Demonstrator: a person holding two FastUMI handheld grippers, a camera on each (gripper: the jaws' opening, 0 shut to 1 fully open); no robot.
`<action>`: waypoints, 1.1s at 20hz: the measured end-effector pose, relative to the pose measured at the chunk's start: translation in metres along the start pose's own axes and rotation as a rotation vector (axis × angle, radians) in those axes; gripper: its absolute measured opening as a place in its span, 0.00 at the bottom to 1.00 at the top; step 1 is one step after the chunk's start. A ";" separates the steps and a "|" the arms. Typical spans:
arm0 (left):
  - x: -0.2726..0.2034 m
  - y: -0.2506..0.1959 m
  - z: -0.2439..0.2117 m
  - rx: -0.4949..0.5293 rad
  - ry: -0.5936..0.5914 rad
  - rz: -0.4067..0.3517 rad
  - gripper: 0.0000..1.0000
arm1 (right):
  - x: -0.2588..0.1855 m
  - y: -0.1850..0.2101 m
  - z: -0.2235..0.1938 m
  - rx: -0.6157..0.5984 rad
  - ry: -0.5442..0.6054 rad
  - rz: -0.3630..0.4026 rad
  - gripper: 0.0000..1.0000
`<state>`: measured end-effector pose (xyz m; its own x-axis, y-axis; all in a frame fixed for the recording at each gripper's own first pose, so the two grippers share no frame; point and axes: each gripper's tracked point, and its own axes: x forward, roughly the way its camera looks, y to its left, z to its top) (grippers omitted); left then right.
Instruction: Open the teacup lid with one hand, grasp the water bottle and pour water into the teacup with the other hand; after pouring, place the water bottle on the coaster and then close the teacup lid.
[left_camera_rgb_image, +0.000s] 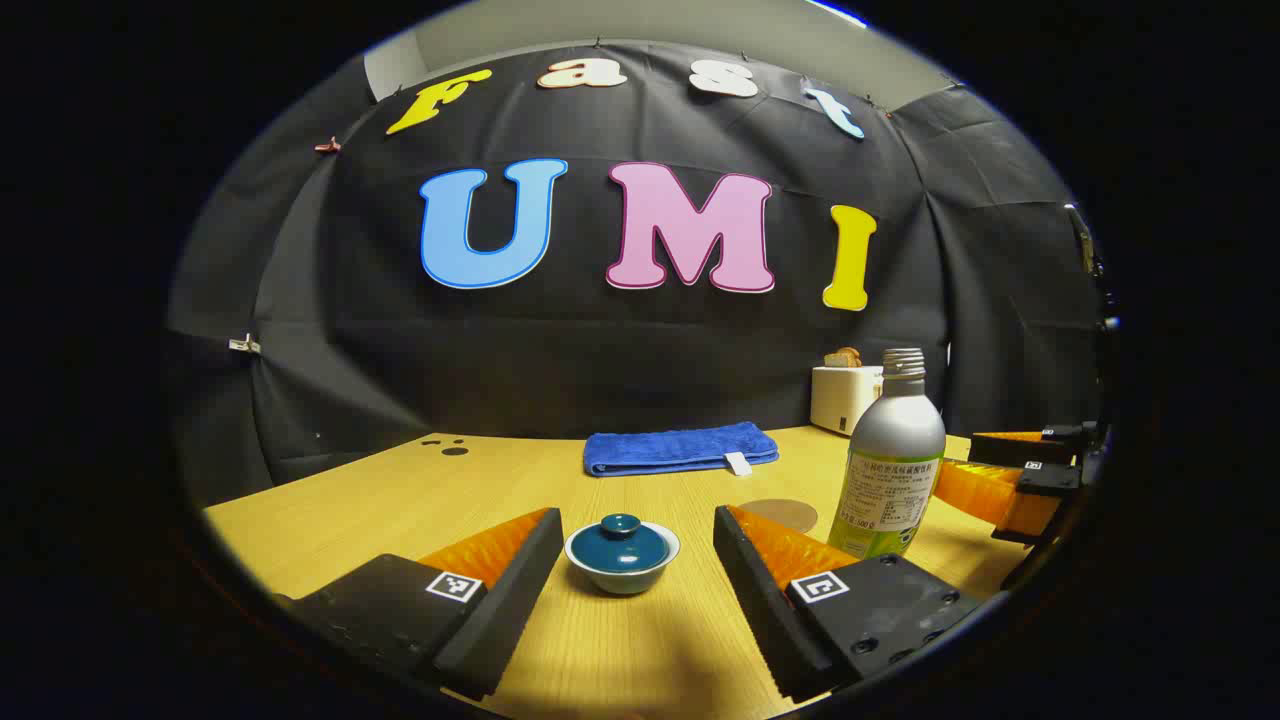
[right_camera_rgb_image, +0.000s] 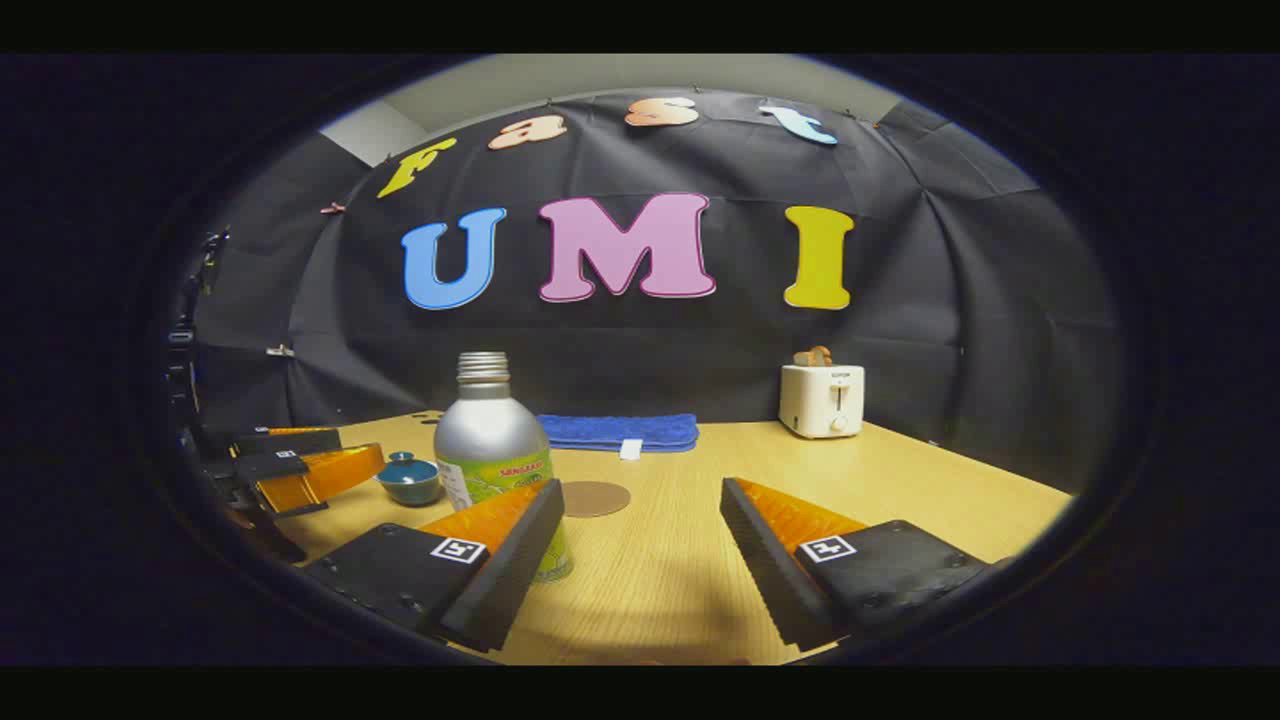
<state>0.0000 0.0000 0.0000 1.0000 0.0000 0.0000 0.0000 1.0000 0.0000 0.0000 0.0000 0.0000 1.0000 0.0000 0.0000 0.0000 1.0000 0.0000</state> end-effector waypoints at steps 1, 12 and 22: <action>0.000 0.000 0.000 0.000 0.000 0.000 0.96 | -0.001 -0.002 0.000 -0.001 -0.001 -0.002 0.98; -0.001 0.003 0.000 0.000 0.001 0.011 0.96 | -0.009 -0.012 0.000 -0.001 -0.002 -0.016 0.97; 0.006 0.014 -0.001 0.001 0.005 0.039 0.96 | -0.008 -0.006 -0.001 0.001 0.000 0.021 0.98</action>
<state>0.0057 0.0141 -0.0012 0.9992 0.0387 -0.0054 -0.0387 0.9992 0.0012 -0.0085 -0.0056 -0.0013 0.9998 0.0210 0.0003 -0.0210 0.9998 0.0006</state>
